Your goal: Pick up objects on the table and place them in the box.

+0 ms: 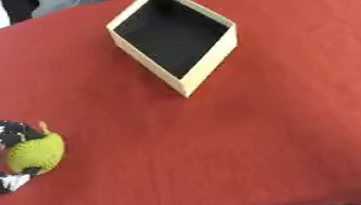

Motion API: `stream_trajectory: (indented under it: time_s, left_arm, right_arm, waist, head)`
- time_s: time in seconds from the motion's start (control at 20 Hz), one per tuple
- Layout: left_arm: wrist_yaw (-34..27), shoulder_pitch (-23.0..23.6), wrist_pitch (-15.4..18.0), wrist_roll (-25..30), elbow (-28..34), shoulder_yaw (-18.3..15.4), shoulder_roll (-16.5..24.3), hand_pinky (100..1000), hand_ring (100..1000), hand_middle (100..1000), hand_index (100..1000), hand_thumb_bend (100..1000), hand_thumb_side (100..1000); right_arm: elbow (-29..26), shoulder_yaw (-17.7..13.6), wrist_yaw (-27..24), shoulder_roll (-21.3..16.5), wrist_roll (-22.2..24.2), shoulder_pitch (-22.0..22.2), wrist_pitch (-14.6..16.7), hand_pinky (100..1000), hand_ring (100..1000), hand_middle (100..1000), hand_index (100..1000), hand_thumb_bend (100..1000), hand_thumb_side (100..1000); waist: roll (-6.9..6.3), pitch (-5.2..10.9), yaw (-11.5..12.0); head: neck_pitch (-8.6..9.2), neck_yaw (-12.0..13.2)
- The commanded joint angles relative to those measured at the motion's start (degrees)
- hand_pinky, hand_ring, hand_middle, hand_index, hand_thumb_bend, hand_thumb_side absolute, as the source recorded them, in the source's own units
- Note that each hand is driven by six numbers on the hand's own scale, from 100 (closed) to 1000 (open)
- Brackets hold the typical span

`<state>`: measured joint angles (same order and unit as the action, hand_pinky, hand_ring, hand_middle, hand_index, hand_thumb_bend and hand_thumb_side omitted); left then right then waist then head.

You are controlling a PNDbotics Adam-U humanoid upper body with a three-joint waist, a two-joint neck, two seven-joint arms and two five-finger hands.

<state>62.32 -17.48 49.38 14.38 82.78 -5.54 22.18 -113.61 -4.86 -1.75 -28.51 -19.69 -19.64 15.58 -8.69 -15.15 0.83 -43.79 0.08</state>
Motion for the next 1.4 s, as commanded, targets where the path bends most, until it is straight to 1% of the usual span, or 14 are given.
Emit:
stream_trajectory:
  time_s: [0.05,0.25,0.3,0.5,0.75,0.8,1.0,1.1,1.4]
  left_arm:
    - [0.15,-0.06,2.59,2.08,0.06,-0.74,0.78,645,650,629,797,100,112]
    - [-0.49,-0.14,2.59,1.47,0.06,-0.98,0.66,610,614,604,767,100,144]
    - [-0.66,-0.15,2.59,1.3,0.11,-1.0,0.63,595,600,590,742,100,166]
    - [-1.67,-0.22,2.59,0.33,0.59,-1.07,0.64,574,577,571,718,100,214]
    - [-3.79,-0.41,2.59,-0.53,1.51,-1.11,1.18,564,562,554,700,100,236]
    - [-4.13,-0.47,2.59,-0.49,1.63,-1.15,1.25,547,537,530,676,100,268]
    - [-7.89,-1.88,2.59,-2.17,3.16,-2.31,2.47,537,524,520,657,100,277]
    - [-9.38,-2.71,2.59,-3.03,3.49,-3.11,3.03,523,514,510,628,100,287]
    - [-12.72,-7.32,2.59,-6.66,3.32,-4.99,4.34,507,500,485,599,100,314]
  right_arm:
    - [-0.99,-0.07,-0.28,-0.78,-0.01,-0.51,-0.06,832,786,522,751,100,688]
    - [-0.99,-0.11,-0.29,-0.78,-0.01,-0.48,-0.01,832,786,522,751,100,688]
    - [-0.99,-0.12,-0.29,-0.78,-0.02,-0.47,0.0,832,786,522,751,100,688]
    - [-0.99,-0.12,-0.27,-0.74,-0.04,-0.43,-0.01,834,786,521,751,100,688]
    - [-0.99,-0.15,-0.27,-0.76,-0.1,-0.36,-0.01,834,786,521,751,100,688]
    - [-0.99,-0.15,-0.27,-0.76,-0.11,-0.35,-0.01,834,786,521,751,100,688]
    - [-0.99,-0.23,-0.3,-0.8,-0.26,-0.24,0.01,834,786,521,751,100,687]
    - [-0.99,-0.26,-0.28,-0.81,-0.32,-0.17,0.0,834,786,521,751,100,687]
    - [-0.99,-0.56,-0.14,-1.1,-0.66,-0.47,0.39,833,784,522,751,100,683]
  waist:
    - [0.48,0.7,0.17]
    - [0.52,0.67,0.16]
    - [0.52,0.65,0.15]
    - [0.48,0.57,0.13]
    - [0.47,0.63,0.13]
    - [0.47,0.65,0.14]
    - [0.52,0.75,0.29]
    - [0.56,0.74,0.34]
    - [0.88,0.52,0.13]
  head:
    - [-0.32,0.15]
    - [-0.32,0.15]
    - [-0.32,0.12]
    - [-0.32,0.09]
    - [-0.32,0.04]
    - [-0.32,0.03]
    - [-0.32,-0.11]
    - [-0.32,-0.34]
    - [-0.32,-1.06]
